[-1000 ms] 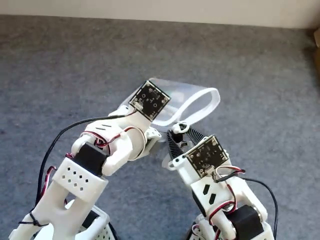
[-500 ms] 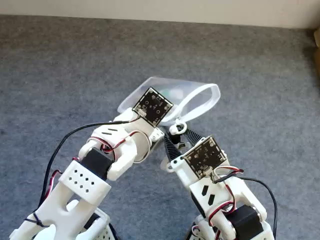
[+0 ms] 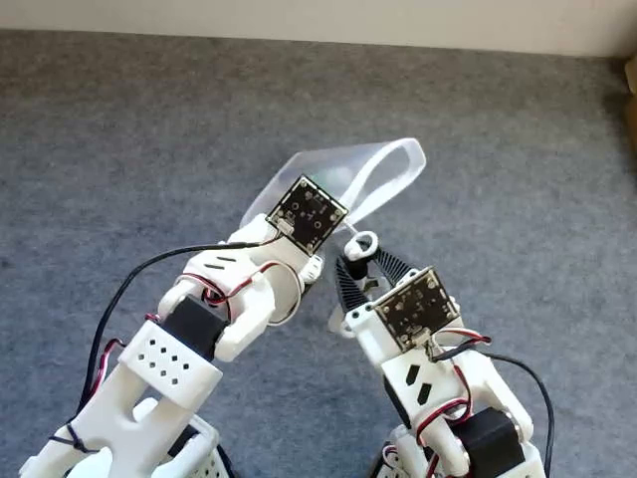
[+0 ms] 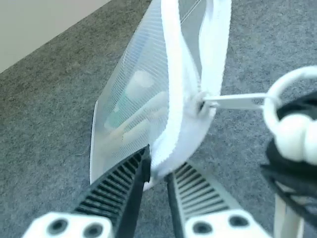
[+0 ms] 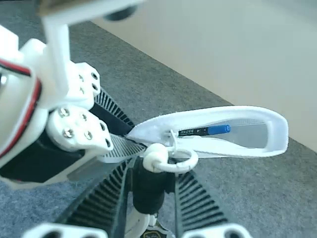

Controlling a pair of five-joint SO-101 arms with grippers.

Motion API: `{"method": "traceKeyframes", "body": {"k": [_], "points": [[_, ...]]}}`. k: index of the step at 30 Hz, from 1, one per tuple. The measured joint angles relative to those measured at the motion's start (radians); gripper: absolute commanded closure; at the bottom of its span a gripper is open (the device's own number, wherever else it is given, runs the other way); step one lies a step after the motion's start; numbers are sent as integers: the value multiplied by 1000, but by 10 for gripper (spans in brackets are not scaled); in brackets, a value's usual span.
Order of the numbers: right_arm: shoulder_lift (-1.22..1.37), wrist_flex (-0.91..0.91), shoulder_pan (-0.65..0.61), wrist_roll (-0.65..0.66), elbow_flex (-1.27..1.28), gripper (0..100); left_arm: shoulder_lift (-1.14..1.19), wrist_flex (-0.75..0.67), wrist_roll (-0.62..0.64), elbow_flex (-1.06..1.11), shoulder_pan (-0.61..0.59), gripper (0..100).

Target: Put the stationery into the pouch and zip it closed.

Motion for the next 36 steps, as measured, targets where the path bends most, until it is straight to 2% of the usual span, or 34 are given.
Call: {"method": "traceKeyframes", "body": {"k": [6, 14, 23, 36], "points": [[0, -26, 23, 0, 2, 995, 0, 0, 0, 0, 2, 994], [0, -236, 161, -3, 123, 995, 0, -2, 0, 0, 2, 994], [0, -327, 239, -41, 153, 995, 0, -8, 0, -2, 2, 994], [0, -520, 259, -41, 278, 995, 0, -8, 0, -2, -2, 994]]}}
